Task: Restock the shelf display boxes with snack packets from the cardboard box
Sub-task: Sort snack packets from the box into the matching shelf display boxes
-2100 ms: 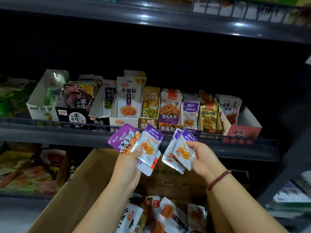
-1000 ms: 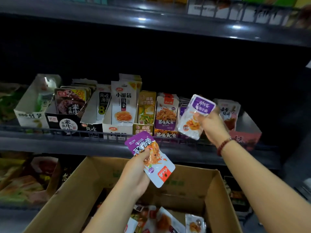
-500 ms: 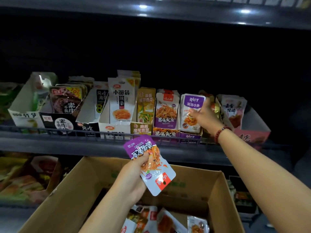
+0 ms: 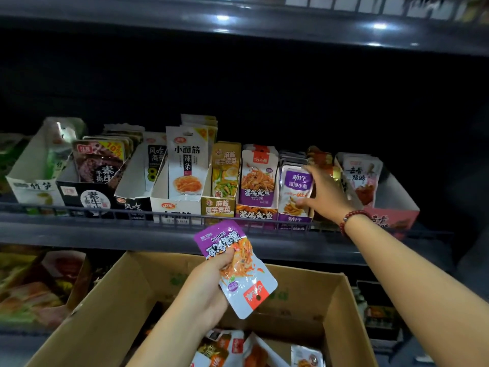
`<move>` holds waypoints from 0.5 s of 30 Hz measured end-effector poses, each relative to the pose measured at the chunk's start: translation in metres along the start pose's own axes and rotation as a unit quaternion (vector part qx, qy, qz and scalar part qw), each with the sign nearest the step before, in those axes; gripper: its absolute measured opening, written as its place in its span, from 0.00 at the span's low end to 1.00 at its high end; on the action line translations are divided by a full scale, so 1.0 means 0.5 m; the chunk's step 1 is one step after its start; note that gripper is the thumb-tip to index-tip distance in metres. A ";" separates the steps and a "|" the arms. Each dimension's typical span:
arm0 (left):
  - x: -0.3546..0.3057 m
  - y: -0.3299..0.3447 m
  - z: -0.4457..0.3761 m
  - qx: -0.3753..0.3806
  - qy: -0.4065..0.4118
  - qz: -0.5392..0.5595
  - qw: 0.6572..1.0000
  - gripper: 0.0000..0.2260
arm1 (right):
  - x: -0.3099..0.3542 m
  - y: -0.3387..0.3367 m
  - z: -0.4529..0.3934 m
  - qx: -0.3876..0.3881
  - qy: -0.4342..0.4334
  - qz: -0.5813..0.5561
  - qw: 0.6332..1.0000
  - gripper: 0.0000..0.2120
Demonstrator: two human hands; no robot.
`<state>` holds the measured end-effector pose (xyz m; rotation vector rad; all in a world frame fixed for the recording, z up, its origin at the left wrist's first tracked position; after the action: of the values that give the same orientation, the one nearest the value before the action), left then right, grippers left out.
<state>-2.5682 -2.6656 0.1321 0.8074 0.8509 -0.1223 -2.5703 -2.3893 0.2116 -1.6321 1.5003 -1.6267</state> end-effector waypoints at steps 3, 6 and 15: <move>0.002 0.002 0.003 0.002 -0.003 0.000 1.000 0.03 | 0.003 -0.001 -0.007 -0.006 -0.007 0.021 1.000 0.38; 0.000 0.002 0.007 0.000 -0.004 0.000 1.000 0.03 | 0.007 -0.004 -0.012 -0.020 -0.015 0.073 0.997 0.41; -0.003 0.006 0.010 0.007 0.000 -0.005 1.000 0.03 | 0.005 -0.006 -0.004 -0.011 0.034 0.126 0.991 0.45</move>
<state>-2.5649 -2.6670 0.1366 0.8159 0.8559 -0.1369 -2.5714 -2.3895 0.2157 -1.3447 1.6875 -1.5447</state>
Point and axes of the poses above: each hand's wrist, its own z-axis away from the middle knuckle, its own y-axis out of the palm, x = y × z, the point moved 6 cm from there along -z, towards the middle knuckle, and after that the axes turned 9 degrees about x, right-handed, at the moved point
